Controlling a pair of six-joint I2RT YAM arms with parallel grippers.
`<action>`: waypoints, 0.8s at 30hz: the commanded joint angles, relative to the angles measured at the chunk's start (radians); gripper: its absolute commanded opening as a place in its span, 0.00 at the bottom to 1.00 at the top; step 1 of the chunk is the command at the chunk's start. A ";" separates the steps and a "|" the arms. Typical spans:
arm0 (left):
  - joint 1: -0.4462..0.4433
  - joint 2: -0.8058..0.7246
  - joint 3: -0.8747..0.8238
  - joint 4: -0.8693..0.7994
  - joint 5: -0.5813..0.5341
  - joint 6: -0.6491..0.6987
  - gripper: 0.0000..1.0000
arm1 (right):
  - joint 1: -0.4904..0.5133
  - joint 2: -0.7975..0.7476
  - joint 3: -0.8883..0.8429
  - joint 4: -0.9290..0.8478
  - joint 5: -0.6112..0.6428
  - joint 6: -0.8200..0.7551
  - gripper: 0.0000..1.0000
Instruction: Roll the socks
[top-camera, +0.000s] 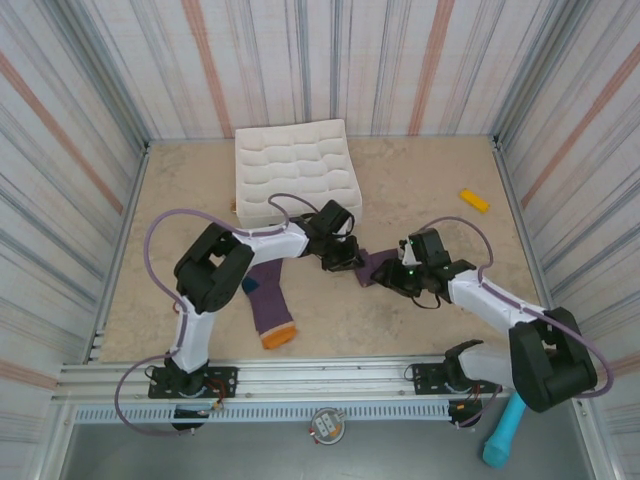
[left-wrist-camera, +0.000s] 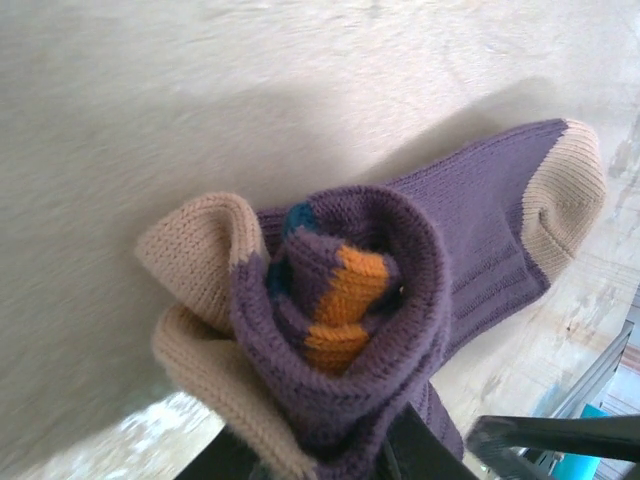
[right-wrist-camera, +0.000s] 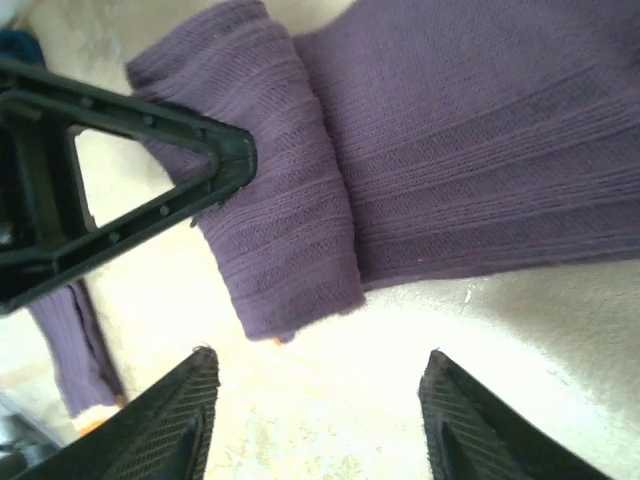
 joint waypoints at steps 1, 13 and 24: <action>0.011 -0.030 -0.068 -0.128 -0.053 -0.021 0.01 | 0.108 -0.063 0.044 -0.135 0.218 -0.055 0.63; 0.012 -0.079 -0.162 -0.108 -0.034 -0.064 0.00 | 0.493 0.028 0.109 -0.106 0.671 -0.141 0.72; 0.014 -0.094 -0.206 -0.079 -0.018 -0.089 0.00 | 0.591 0.244 0.205 -0.050 0.781 -0.179 0.70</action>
